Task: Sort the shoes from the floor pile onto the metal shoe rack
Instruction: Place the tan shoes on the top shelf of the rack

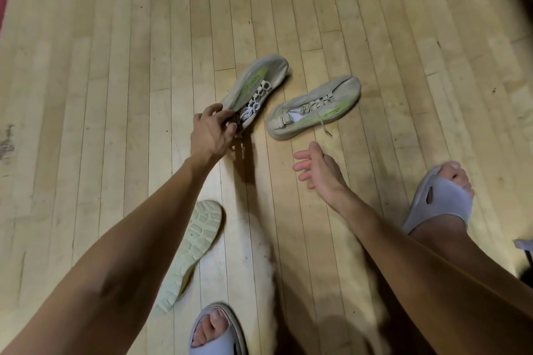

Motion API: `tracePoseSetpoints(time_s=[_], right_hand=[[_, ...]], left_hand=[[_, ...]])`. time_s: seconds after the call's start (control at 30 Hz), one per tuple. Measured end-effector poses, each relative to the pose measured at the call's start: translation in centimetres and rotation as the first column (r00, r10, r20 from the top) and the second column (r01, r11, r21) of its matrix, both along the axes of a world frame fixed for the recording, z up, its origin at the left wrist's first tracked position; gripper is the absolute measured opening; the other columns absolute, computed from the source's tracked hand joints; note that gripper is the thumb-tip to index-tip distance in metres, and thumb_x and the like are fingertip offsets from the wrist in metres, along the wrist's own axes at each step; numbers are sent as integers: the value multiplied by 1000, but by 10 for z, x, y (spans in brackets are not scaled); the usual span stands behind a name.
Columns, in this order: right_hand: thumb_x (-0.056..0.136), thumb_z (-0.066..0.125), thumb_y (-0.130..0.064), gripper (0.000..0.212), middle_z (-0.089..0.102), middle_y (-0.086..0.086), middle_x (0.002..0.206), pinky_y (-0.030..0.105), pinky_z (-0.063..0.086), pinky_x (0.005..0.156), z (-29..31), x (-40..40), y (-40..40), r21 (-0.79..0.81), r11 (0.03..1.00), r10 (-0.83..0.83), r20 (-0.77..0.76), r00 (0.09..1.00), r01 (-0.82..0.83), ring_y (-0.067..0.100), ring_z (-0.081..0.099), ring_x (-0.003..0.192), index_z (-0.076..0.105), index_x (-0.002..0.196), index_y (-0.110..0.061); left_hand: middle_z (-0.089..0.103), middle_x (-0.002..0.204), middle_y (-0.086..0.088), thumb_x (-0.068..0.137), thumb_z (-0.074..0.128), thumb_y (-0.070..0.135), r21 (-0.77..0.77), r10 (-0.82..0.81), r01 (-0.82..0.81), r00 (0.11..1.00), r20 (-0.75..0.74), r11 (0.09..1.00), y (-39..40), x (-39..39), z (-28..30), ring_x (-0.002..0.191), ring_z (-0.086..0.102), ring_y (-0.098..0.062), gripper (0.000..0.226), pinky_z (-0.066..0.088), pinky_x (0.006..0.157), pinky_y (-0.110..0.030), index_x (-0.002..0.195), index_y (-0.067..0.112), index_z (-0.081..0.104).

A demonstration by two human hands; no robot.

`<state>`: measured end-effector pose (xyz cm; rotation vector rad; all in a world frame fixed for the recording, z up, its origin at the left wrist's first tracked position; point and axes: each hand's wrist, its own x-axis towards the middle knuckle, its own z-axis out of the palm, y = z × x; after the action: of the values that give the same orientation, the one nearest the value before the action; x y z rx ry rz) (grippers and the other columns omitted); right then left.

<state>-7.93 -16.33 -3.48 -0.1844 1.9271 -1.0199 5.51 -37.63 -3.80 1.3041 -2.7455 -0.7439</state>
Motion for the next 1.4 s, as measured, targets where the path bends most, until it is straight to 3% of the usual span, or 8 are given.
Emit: tracePoseSetpoints(time_s=[0.2, 0.3, 0.43, 0.67, 0.83, 0.97, 1.13, 1.4], right_hand=[[103, 21, -48, 54, 72, 5, 99, 32, 42, 74, 13, 5, 9, -2, 1000, 1, -15, 1000, -1, 18, 63, 76, 68, 107, -20], [103, 21, -48, 56, 71, 5, 99, 30, 42, 71, 21, 13, 14, 3, 1000, 5, -9, 1000, -5, 17, 62, 77, 67, 111, -18], [102, 22, -50, 57, 72, 3, 98, 32, 43, 72, 29, 32, 15, 19, 1000, 18, -18, 1000, -18, 17, 62, 76, 68, 110, -19], [100, 22, -57, 62, 68, 2, 108, 38, 46, 84, 27, 70, 20, 79, 995, 58, 56, 997, -62, 15, 62, 83, 65, 119, -16], [85, 16, -75, 76, 66, -5, 120, 44, 47, 101, 20, 97, 29, 161, 969, 173, 97, 980, -187, 15, 62, 105, 61, 124, -29], [90, 16, -70, 73, 63, -3, 129, 46, 43, 105, 12, 108, 30, 197, 958, 185, 136, 973, -210, 19, 59, 114, 58, 131, -27], [74, 11, -81, 88, 64, -4, 128, 47, 42, 106, 4, 116, 33, 232, 945, 205, 122, 971, -229, 20, 59, 116, 59, 129, -33], [101, 22, -55, 61, 62, 6, 128, 44, 44, 106, 41, 116, 31, 149, 979, 114, 170, 979, -140, 22, 61, 110, 56, 134, -17]], left_hand=[[48, 146, -7, 90, 44, 41, 116, -14, 24, 996, -86, 993, 28, 22, 5, 123, 53, -30, 54, 48, 99, -50, 135, 15, 57], [49, 146, -5, 91, 54, 30, 158, 39, -18, 991, -131, 987, 54, 39, 14, 132, 45, -23, 47, 38, 107, -42, 135, 15, 56], [46, 149, -1, 94, 54, 32, 204, 111, -101, 993, -39, 974, 76, 83, 12, 138, 37, -22, 45, 32, 109, -39, 138, 23, 53], [55, 141, -6, 91, 58, 36, 274, 209, -208, 978, 23, 939, 90, 147, 14, 130, 50, -25, 50, 42, 105, -38, 135, 13, 56], [48, 145, -7, 71, 46, 70, 281, 170, -229, 961, 217, 932, 104, 185, -6, 125, 49, -33, 88, 45, 101, -48, 143, 20, 43], [23, 159, -12, 61, 51, 83, 225, 153, -211, 956, 252, 951, 120, 193, -18, 140, 28, -36, 115, 30, 111, -53, 154, 22, 21], [15, 160, -18, 58, 80, 64, 84, 92, -124, 943, 320, 989, 134, 188, -27, 143, 24, -38, 127, 27, 112, -57, 155, 20, 11], [21, 158, -14, 55, 60, 76, 239, 167, -198, 976, 143, 951, 125, 177, 2, 139, 27, -38, 120, 33, 109, -53, 155, 23, 17]])
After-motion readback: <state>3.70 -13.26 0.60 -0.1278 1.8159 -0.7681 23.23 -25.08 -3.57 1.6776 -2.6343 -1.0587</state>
